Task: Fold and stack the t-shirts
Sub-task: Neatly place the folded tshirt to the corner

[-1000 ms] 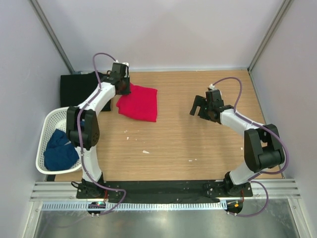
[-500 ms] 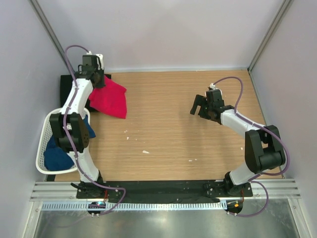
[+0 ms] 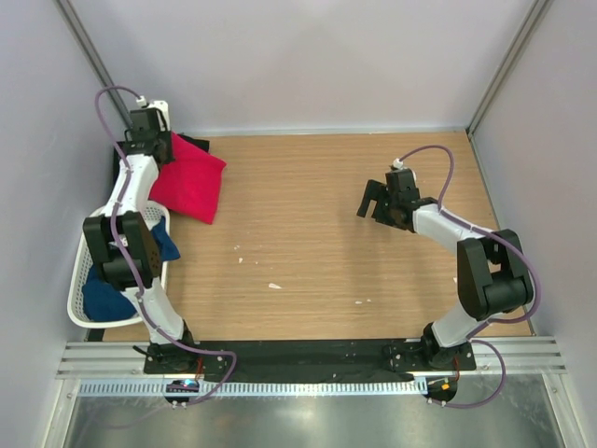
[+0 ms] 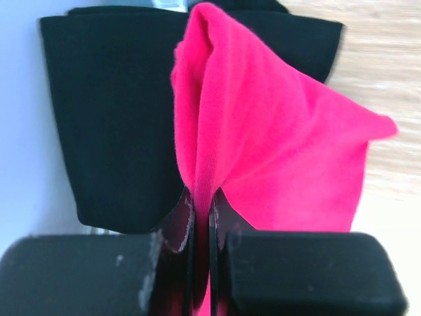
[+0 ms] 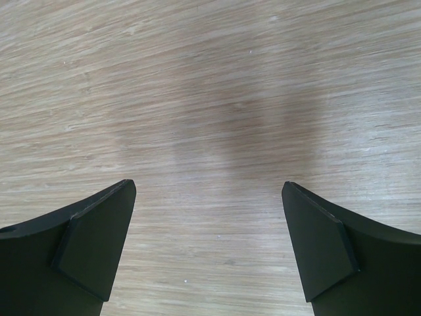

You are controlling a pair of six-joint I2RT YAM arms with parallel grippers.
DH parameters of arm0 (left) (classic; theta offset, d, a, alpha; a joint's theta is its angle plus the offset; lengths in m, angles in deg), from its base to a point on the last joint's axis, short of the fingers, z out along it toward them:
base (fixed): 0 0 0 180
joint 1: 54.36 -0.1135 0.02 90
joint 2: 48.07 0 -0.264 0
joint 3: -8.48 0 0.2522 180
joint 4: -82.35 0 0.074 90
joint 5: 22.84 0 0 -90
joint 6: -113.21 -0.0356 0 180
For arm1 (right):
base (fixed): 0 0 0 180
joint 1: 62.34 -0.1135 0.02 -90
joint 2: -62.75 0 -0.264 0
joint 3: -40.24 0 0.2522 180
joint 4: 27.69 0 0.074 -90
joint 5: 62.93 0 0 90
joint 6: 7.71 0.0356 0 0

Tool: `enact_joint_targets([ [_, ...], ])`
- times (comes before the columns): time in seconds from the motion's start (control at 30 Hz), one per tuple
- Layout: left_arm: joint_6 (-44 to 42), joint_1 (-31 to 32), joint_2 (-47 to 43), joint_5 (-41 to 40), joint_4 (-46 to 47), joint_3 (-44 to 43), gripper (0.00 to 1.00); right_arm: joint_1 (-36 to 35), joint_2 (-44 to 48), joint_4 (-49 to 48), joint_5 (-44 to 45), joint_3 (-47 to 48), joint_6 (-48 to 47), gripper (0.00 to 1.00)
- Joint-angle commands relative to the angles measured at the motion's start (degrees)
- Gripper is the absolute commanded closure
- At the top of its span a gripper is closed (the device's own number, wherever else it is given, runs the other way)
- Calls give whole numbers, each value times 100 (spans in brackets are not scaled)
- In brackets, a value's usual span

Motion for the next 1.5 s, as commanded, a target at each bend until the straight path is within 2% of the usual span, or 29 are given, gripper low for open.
enact_joint_targets([
  [0.0,141,-257,-400,-39,1131,105,100,0,-40,-193,50,262,-13,0],
  [0.17,282,-424,-540,-74,2281,685,100,-8,-58,-219,24,262,22,0],
  [0.5,730,-775,-330,-127,3707,1292,100,-9,-199,-202,-64,342,40,0],
  [0.8,1591,-1259,294,233,4279,1108,100,-8,-348,-114,-90,464,92,0],
  [1.0,1715,-1294,733,164,4552,1037,100,-8,-497,-35,-82,701,101,0],
  [1.07,1715,-1303,1049,-11,4500,836,100,-17,-550,26,-82,754,101,0],
  [1.33,1636,-1321,1235,-803,4307,704,100,-52,-568,53,-90,842,101,0],
  [1.4,1636,-1347,1323,-865,4131,554,95,-96,-550,53,-90,851,75,0],
  [1.43,1636,-1347,1349,-865,3947,458,79,-105,-542,62,-82,843,75,0],
  [1.47,1627,-1338,1349,-839,3902,448,72,-114,-542,88,-82,860,66,0],
])
